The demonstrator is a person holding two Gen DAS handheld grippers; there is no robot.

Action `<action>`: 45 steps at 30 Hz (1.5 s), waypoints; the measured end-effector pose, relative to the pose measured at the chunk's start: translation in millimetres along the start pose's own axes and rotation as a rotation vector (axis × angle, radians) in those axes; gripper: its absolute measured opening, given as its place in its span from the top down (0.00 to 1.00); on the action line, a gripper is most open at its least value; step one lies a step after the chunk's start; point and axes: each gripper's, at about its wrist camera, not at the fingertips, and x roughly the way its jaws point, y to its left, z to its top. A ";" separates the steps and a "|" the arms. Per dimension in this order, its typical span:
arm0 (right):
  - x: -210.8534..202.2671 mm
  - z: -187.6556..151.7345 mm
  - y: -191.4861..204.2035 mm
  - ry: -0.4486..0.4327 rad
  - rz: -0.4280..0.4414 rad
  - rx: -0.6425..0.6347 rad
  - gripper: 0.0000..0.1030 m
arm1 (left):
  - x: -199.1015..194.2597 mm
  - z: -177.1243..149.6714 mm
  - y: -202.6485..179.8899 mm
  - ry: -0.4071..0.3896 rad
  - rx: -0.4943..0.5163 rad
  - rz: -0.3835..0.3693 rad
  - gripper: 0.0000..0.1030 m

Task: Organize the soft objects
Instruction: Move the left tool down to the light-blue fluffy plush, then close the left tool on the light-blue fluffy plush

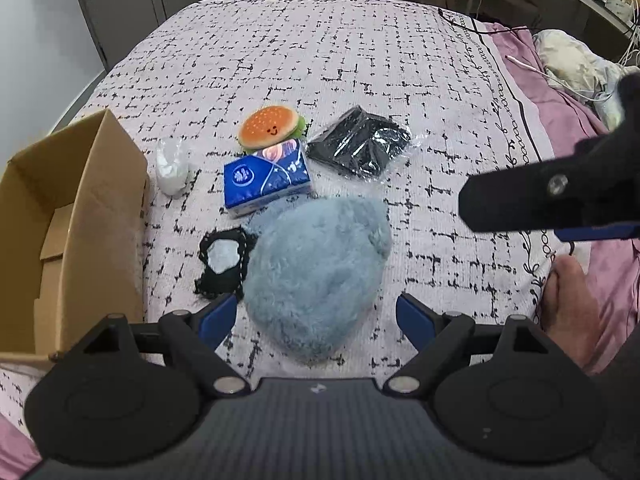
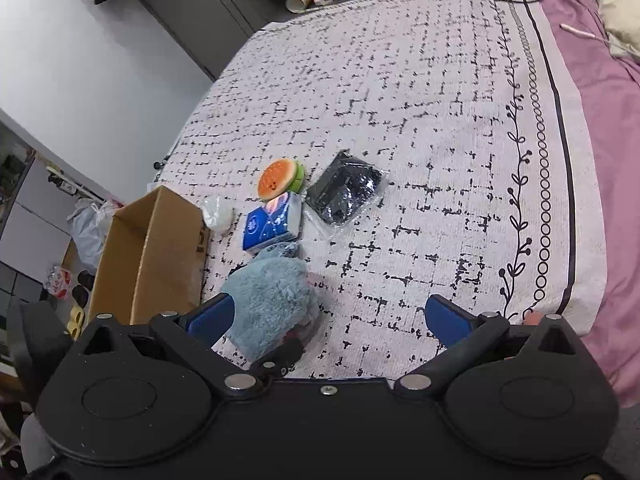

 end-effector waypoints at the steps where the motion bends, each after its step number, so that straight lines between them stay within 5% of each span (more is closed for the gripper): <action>1: 2.2 0.7 -0.6 0.001 -0.001 0.004 0.00 | 0.8 1.3 -0.2 -0.003 0.009 0.000 0.16; 9: 15.4 3.7 -1.1 0.008 -0.020 0.032 0.00 | -0.7 5.4 19.0 -0.052 -0.025 -0.001 0.25; 16: 30.3 4.5 1.2 0.036 0.014 0.064 0.07 | -10.1 1.6 40.7 -0.135 -0.108 -0.027 0.43; 21: 42.1 3.5 2.8 0.060 0.047 0.092 0.29 | -11.7 1.1 60.7 -0.153 -0.205 -0.053 0.58; 25: 51.0 0.1 12.3 0.078 0.068 0.071 0.36 | -11.2 -1.8 71.0 -0.156 -0.233 -0.055 0.64; 45: 98.6 -10.7 29.2 0.109 0.134 0.185 0.58 | -2.5 -8.2 96.5 -0.150 -0.318 -0.086 0.68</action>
